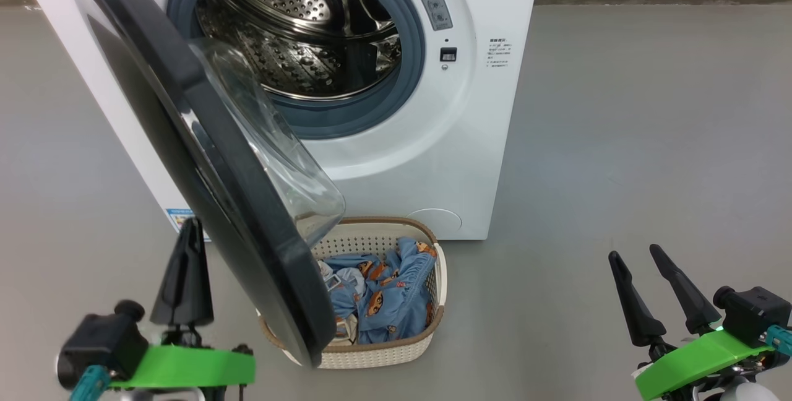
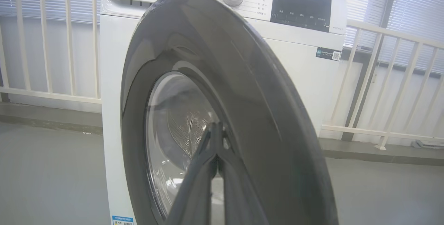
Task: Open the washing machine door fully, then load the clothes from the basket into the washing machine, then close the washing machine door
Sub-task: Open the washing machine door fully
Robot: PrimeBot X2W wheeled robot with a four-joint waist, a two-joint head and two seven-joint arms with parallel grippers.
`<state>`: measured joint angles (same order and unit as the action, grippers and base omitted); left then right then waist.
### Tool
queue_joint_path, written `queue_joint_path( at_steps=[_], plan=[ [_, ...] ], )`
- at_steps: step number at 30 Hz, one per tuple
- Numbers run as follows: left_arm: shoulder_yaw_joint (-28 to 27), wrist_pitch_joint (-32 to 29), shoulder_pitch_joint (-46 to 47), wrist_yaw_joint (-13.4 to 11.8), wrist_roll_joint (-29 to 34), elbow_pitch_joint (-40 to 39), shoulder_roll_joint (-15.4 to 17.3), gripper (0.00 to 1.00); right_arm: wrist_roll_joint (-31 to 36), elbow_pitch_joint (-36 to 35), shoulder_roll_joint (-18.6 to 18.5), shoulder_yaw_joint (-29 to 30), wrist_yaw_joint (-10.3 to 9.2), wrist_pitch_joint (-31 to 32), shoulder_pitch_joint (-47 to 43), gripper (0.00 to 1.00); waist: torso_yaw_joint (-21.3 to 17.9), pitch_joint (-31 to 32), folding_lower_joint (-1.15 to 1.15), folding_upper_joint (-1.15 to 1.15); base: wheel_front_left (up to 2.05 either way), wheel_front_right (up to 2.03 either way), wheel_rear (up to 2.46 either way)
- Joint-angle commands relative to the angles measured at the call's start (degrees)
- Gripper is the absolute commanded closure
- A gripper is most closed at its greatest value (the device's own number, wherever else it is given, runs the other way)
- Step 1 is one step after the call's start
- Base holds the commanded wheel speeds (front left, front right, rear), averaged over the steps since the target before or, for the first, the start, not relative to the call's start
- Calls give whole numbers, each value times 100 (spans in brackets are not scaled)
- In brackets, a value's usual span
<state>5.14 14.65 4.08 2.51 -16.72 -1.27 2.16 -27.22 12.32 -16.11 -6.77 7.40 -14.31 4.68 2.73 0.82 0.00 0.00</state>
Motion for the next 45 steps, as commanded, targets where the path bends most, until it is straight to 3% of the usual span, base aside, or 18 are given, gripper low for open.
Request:
queue_joint_path(
  at_steps=[1,10,18,33,45],
  plan=[
    [-119,35,324,-50,46,-451,72,100,32,-128,-41,-126,9,-69,63,0,-14,0,0,0,0,0,0],
    [358,35,488,-144,127,-1621,72,100,37,-130,-12,-117,9,-69,75,0,-69,-20,0,0,0,0,0],
    [1013,-96,432,-168,116,-1709,72,100,32,-133,23,-150,9,-69,113,0,-175,-60,0,0,0,0,0],
    [1734,-213,323,-144,-508,-325,72,100,-4,-119,6,-186,9,-69,195,0,-301,-197,0,0,0,0,0],
    [1756,-63,640,-262,-848,758,72,100,-26,-124,17,-184,9,-69,245,0,-285,-331,0,0,0,0,0]
  ],
)
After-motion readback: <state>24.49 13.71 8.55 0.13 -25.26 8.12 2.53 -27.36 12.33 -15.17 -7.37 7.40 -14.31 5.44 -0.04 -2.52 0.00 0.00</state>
